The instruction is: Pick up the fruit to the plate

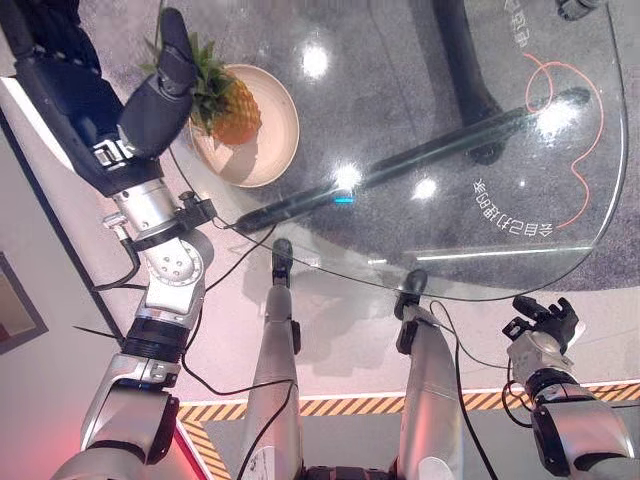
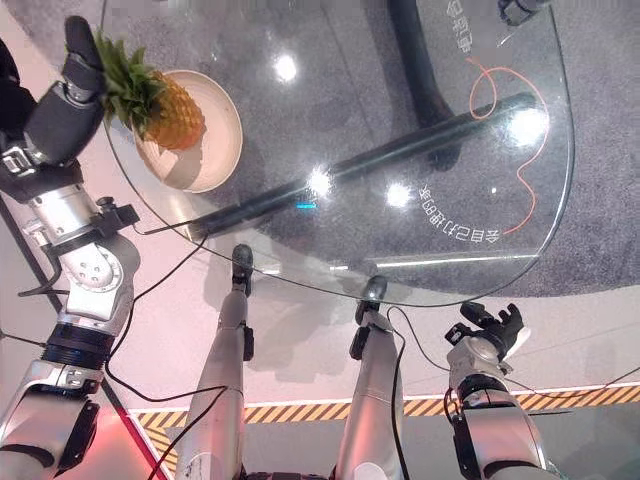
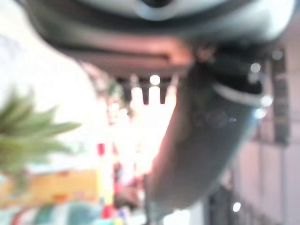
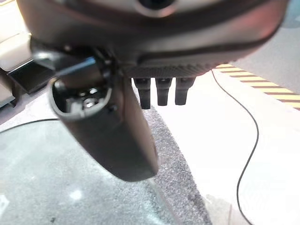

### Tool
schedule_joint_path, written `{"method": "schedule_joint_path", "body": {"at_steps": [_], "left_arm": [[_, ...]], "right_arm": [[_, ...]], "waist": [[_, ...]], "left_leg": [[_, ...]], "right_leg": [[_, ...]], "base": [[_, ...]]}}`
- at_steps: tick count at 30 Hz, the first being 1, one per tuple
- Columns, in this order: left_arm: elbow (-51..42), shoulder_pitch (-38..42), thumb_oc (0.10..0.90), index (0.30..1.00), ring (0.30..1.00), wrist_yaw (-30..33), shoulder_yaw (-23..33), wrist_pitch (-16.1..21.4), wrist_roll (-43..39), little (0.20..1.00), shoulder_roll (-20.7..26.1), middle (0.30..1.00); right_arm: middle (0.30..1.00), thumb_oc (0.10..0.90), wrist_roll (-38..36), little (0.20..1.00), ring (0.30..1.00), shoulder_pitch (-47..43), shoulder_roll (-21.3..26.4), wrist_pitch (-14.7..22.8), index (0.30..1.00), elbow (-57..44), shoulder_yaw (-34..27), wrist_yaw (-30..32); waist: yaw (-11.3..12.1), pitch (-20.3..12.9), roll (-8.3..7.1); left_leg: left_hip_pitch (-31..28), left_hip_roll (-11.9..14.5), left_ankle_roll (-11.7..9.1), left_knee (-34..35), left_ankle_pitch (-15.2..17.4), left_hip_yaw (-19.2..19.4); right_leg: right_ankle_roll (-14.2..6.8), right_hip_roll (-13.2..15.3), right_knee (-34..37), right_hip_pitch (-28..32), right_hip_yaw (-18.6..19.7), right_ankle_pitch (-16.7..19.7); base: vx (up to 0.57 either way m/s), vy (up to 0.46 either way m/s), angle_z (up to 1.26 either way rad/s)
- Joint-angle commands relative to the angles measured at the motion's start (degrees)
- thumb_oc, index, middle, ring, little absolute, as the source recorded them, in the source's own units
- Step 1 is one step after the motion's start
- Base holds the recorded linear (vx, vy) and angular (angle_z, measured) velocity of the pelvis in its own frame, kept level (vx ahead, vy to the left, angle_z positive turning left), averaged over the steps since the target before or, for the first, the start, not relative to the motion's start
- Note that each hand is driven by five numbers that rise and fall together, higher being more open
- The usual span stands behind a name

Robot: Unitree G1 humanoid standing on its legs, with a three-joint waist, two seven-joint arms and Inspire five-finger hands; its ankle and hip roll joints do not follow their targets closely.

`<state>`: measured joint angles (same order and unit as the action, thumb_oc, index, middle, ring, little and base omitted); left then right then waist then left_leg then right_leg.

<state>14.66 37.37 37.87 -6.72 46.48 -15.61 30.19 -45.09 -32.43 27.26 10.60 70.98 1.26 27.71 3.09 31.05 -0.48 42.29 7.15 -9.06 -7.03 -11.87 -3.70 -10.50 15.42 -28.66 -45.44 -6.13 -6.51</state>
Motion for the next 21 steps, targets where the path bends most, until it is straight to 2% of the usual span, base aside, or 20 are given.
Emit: {"method": "schedule_joint_path", "body": {"at_steps": [1,6,8,10,11,14,21], "left_arm": [[-5.8,4.3,0.800,0.900,0.900,-3.2,4.0,1.6,-2.2,0.900,1.6,0.900],[-4.0,0.6,0.800,0.900,0.900,-9.6,5.3,-3.7,-8.3,0.900,1.6,0.900],[-1.4,-2.7,0.800,0.900,0.900,-13.3,6.3,-4.9,-11.4,0.900,1.2,0.900],[2.7,-7.7,0.800,0.900,0.900,-19.2,6.6,-7.9,-16.5,0.900,0.3,0.900],[5.3,-10.0,0.800,0.900,0.900,-23.0,6.6,-11.2,-21.6,0.900,-0.7,0.900],[12.9,-14.8,0.800,0.900,0.900,-28.8,7.0,-13.0,-26.3,0.900,-3.1,0.900],[28.1,-24.5,0.800,0.900,0.900,-34.0,6.9,-19.0,-20.7,0.900,-6.5,0.900]], "right_arm": [[0.900,0.800,0.2,0.900,0.900,2.6,1.1,3.5,0.900,-1.8,-1.2,0.2],[0.900,0.800,2.4,0.900,0.900,6.0,-0.8,2.1,0.900,-2.8,-1.8,-2.2],[0.900,0.800,3.4,0.900,0.900,9.2,-1.1,1.9,0.900,-2.1,-2.9,-5.3],[0.900,0.800,6.5,0.900,0.900,14.4,-1.5,1.4,0.900,-1.3,-3.6,-9.3],[0.900,0.800,7.5,0.900,0.900,16.4,-2.1,1.0,0.900,-0.8,-3.5,-10.9],[0.900,0.800,10.9,0.900,0.900,20.6,-3.5,0.3,0.900,0.4,-4.0,-13.5],[0.900,0.800,18.5,0.900,0.900,28.3,-5.9,-2.5,0.900,1.8,-4.4,-16.7]], "waist": [[0.4,-1.3,-1.30],[0.9,-1.3,-1.80],[1.0,-1.5,-1.92],[0.9,-5.1,-1.81],[0.7,-7.0,-1.65],[0.1,-10.9,-1.14],[-1.3,-18.9,-0.48]], "left_leg": [[-3.1,-0.3,0.9,-4.0,8.0,0.4],[-12.0,-0.2,0.7,-0.1,7.2,1.7],[-16.7,0.3,0.4,2.1,6.8,2.5],[-21.8,0.9,0.2,5.6,6.2,3.7],[-24.0,1.3,0.1,7.1,5.8,4.3],[-28.5,1.7,0.0,9.4,5.5,5.2],[-36.5,2.8,0.0,11.7,5.9,7.6]], "right_leg": [[0.1,-1.1,15.5,8.2,-3.3,10.2],[-1.0,-0.2,19.4,17.5,-2.9,11.3],[-1.5,0.2,21.7,22.5,-2.9,11.8],[-2.0,0.4,25.3,27.8,-3.0,12.5],[-2.2,0.6,26.7,30.1,-3.0,12.8],[-2.5,0.7,28.8,34.1,-3.1,13.2],[-2.7,0.8,32.2,41.3,-3.9,14.3]], "base": [[0.00,0.000,0.00],[0.02,0.011,0.00],[0.12,0.067,0.03],[0.23,0.112,-0.04],[0.20,0.095,-0.11],[0.24,0.085,-0.01],[0.21,0.065,-0.03]]}}
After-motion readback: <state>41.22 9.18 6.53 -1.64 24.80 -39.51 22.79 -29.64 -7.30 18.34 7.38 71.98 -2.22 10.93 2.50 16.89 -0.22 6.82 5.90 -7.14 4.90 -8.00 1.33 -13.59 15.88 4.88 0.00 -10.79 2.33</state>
